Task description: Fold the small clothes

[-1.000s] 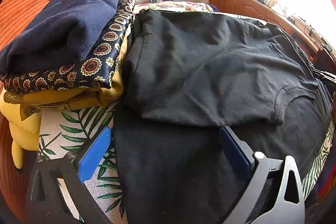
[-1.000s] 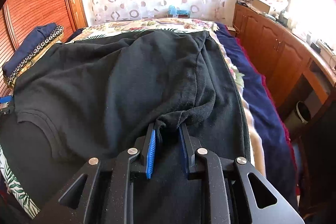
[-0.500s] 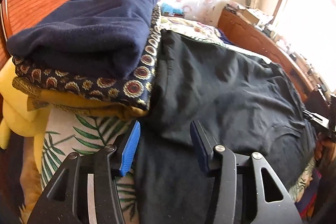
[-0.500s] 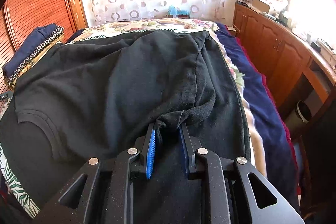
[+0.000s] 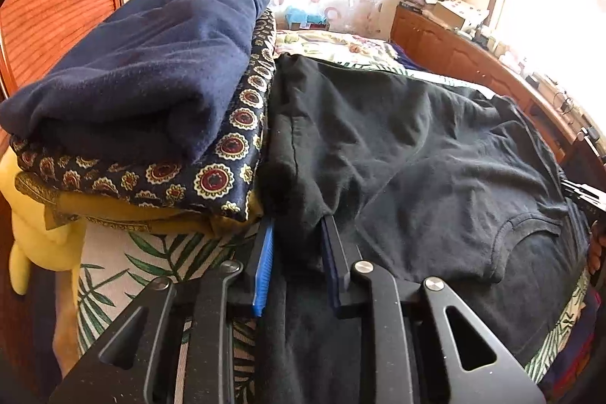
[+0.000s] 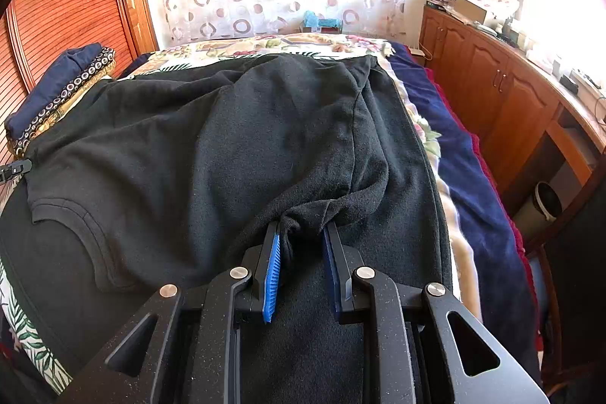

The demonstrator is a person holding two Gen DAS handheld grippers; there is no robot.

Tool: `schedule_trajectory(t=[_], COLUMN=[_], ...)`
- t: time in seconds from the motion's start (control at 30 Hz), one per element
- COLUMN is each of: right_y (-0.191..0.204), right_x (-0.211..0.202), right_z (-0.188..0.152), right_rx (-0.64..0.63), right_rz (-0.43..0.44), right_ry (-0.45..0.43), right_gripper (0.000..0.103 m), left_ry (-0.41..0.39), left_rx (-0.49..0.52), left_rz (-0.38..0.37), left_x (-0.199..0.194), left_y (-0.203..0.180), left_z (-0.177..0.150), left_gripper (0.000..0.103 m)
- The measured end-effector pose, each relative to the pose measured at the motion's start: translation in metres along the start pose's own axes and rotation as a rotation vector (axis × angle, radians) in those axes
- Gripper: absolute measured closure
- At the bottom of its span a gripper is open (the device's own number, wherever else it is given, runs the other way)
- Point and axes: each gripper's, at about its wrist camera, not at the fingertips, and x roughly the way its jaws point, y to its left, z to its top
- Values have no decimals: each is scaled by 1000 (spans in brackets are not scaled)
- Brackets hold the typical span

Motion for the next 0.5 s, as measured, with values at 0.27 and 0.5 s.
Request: schedule_trajectory(t=[0.27,0.5], right_y=[0,0], right_x=[0,0], right_z=[0,0], right_rx=[1,0], right_rz=[1,1], right_ry=[0,0], right_gripper=[81,81], left_ry=[-48,17], left_rx=[34,65], left_rz=[-1,48], left_x=[-16,4], left_y=[-8,-14], left_z=[5,8], left_gripper=[78,78])
